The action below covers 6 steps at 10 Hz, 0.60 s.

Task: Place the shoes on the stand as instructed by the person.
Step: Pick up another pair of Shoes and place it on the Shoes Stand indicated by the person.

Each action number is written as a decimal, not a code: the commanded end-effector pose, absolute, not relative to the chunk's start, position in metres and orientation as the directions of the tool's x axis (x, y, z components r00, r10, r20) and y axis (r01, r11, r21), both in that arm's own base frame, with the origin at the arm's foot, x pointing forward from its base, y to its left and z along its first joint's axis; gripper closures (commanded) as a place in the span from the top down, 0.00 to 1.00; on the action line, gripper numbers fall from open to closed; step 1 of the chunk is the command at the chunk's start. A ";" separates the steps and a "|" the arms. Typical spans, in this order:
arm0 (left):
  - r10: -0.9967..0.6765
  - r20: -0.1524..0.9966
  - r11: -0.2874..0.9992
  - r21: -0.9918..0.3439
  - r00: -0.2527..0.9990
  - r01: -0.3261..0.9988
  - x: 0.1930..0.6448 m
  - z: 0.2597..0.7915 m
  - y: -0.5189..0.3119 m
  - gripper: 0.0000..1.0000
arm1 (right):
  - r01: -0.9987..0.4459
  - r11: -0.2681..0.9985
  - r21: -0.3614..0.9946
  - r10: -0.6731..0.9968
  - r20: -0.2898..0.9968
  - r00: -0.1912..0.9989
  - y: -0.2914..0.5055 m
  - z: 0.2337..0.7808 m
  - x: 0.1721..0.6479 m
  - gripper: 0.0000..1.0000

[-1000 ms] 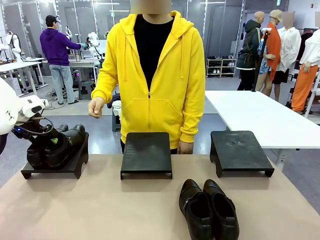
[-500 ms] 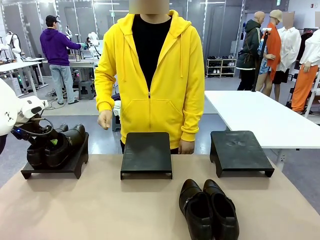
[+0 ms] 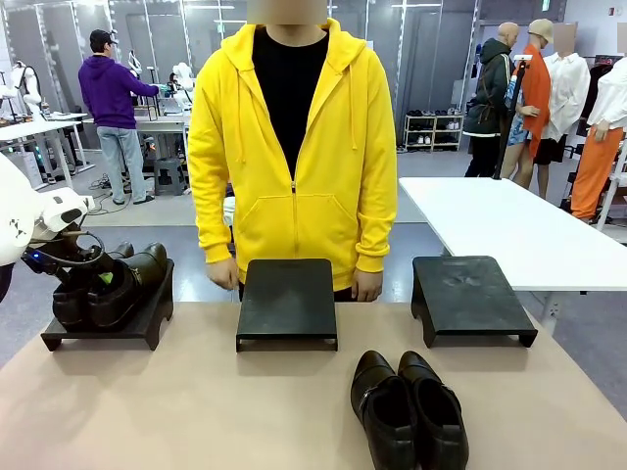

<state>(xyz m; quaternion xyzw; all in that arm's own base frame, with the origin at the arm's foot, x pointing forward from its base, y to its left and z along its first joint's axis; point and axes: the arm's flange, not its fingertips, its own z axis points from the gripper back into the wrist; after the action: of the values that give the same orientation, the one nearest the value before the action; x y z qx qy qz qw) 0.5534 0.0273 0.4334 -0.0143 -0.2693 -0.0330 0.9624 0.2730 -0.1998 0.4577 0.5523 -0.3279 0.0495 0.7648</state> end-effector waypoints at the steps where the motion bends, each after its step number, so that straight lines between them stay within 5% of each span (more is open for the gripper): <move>1: -0.057 0.524 0.997 -0.010 0.850 0.073 0.559 0.434 0.029 1.00 | -0.448 0.378 0.810 -0.290 0.564 0.773 -0.200 0.458 0.273 1.00; 4: -0.056 0.519 0.997 -0.010 0.853 0.071 0.553 0.433 0.027 1.00 | -0.448 0.378 0.810 -0.290 0.564 0.773 -0.200 0.458 0.273 1.00; 6: -0.066 0.411 0.981 -0.139 0.909 0.134 0.536 0.481 0.057 1.00 | -0.448 0.378 0.810 -0.290 0.564 0.773 -0.200 0.458 0.273 1.00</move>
<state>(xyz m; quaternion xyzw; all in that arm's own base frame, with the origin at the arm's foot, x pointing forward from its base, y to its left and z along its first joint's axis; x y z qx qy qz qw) 0.5454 0.0324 0.4529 -0.0499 -0.2422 -0.0370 0.9682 0.2730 -0.1998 0.4576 0.5523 -0.3278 0.0495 0.7649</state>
